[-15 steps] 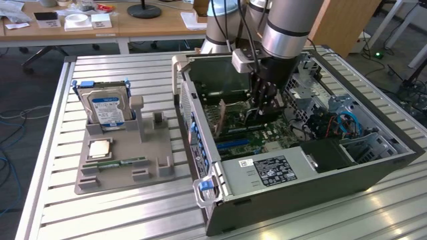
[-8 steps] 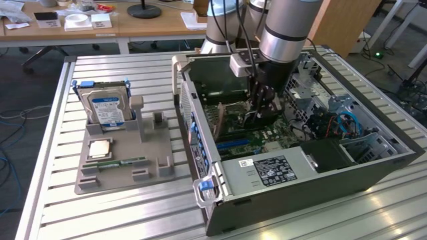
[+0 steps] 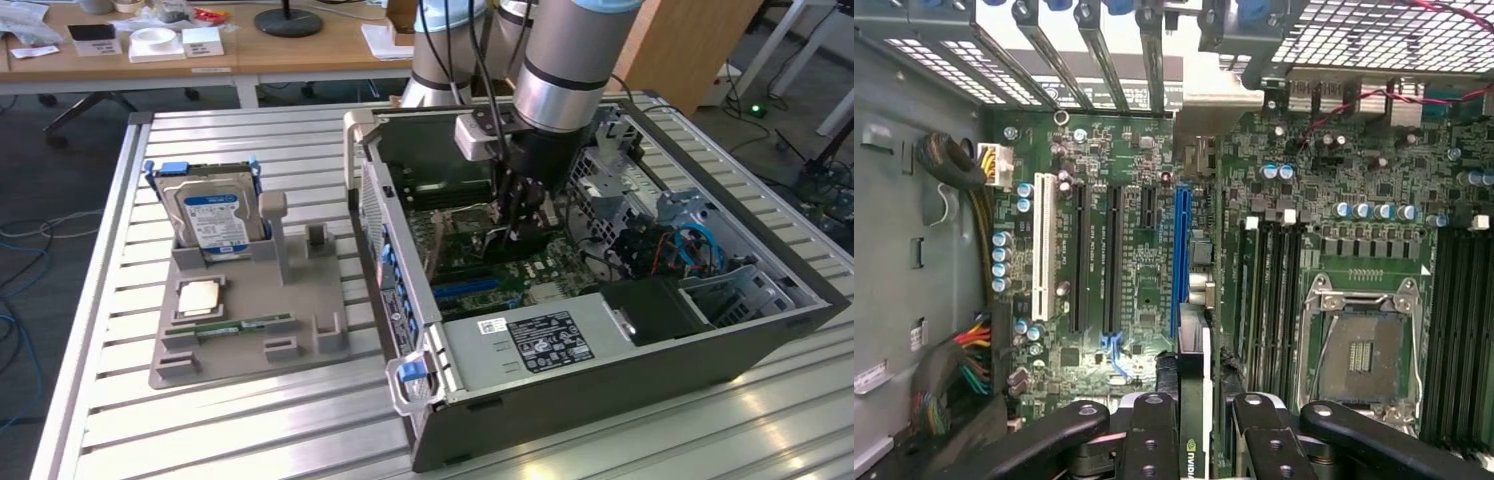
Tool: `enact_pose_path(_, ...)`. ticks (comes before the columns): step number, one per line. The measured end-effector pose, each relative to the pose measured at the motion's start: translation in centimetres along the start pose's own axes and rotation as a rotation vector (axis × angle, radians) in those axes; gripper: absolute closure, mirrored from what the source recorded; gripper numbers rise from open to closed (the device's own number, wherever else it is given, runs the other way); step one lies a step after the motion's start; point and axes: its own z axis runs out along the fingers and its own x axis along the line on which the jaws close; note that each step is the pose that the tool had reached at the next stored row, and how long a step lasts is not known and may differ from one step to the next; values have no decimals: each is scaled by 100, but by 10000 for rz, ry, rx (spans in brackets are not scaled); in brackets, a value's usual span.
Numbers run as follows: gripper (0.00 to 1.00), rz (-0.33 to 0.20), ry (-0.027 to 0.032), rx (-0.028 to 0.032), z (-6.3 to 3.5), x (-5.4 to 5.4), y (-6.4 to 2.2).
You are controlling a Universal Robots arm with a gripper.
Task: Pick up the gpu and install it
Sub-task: 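Insert the gpu into the slot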
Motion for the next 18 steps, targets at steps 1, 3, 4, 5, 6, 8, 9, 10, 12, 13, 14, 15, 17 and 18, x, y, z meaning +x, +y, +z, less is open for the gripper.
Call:
enact_pose_path(1, 74, -1, 2, 0, 12, 3, 7)
enact_pose_path(3, 74, 0, 0, 3, 27, 4, 19)
enact_pose_path(4, 74, 0, 0, 5, 36, 4, 27)
enact_pose_path(5, 74, 0, 1, 8, 44, 5, 34)
enact_pose_path(6, 74, 0, 1, 9, 50, 5, 40)
enact_pose_path(8, 74, -1, 3, 9, 54, 7, 46)
enact_pose_path(9, 74, -3, 2, 9, 56, 8, 47)
enact_pose_path(10, 74, -2, -1, 10, 58, 12, 49)
enact_pose_path(12, 74, -1, 0, 10, 60, 28, 53)
enact_pose_path(13, 74, 1, 1, 10, 61, 35, 56)
enact_pose_path(14, 74, 1, 1, 10, 62, 40, 59)
enact_pose_path(15, 74, 0, 0, 11, 66, 43, 63)
enact_pose_path(17, 74, -1, 0, 11, 76, 44, 77)
enact_pose_path(18, 74, -1, 1, 11, 81, 44, 85)
